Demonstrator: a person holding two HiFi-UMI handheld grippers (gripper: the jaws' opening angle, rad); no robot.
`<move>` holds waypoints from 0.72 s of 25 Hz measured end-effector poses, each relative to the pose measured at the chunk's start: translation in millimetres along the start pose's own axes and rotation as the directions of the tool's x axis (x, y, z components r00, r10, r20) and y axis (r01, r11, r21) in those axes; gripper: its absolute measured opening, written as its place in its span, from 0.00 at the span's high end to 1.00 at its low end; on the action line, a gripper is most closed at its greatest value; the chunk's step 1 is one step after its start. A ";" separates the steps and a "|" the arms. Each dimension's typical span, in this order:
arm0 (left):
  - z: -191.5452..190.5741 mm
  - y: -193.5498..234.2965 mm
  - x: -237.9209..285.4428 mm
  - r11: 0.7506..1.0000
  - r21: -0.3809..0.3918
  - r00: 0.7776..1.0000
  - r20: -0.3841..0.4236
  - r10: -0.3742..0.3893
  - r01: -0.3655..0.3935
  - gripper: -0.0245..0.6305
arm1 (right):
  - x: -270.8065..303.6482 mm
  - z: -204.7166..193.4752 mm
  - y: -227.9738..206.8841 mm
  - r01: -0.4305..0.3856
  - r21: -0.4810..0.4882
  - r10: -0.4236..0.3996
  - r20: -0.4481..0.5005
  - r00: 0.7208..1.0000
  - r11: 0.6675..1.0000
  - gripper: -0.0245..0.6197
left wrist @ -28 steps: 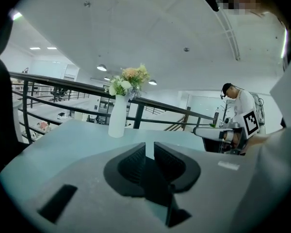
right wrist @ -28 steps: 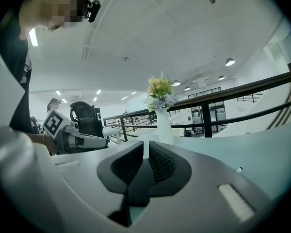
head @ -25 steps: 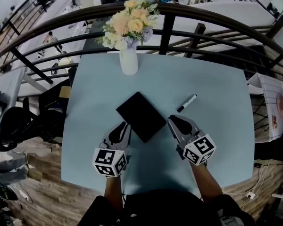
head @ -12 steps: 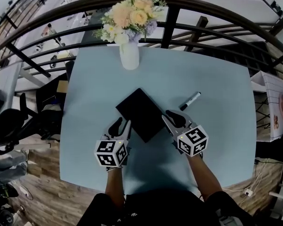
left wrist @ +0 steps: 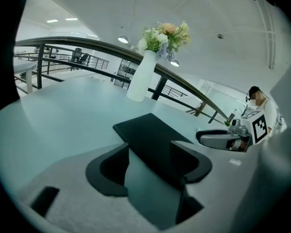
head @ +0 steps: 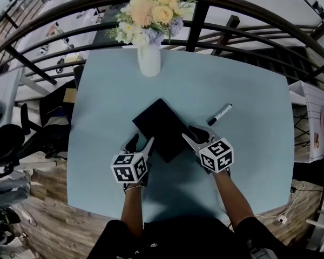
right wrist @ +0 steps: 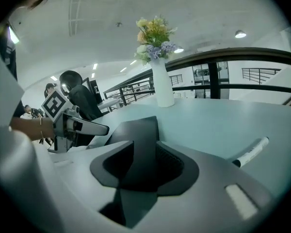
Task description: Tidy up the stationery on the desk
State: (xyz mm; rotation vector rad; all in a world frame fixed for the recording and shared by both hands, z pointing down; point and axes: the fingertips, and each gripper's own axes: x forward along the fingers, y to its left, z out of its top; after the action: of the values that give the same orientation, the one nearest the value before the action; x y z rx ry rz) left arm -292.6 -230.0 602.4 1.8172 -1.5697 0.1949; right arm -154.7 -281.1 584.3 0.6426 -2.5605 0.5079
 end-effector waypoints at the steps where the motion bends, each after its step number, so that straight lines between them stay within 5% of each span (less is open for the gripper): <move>1: -1.9 1.6 2.1 1.000 -0.008 1.000 -0.006 0.004 -0.004 0.55 | 2.3 -3.5 -0.4 -0.004 -0.001 0.004 -0.016 1.000 1.000 0.72; 18: -10.1 -14.3 16.4 0.999 0.049 0.997 -0.074 -0.014 0.018 0.53 | 10.8 -25.0 3.7 -0.008 -0.014 0.006 -0.121 0.993 1.000 0.65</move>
State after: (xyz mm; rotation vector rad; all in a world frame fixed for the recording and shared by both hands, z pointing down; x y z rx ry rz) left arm -272.2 -237.0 612.8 1.8389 -1.5105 0.2926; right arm -156.8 -270.8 609.7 0.5795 -2.4509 0.5148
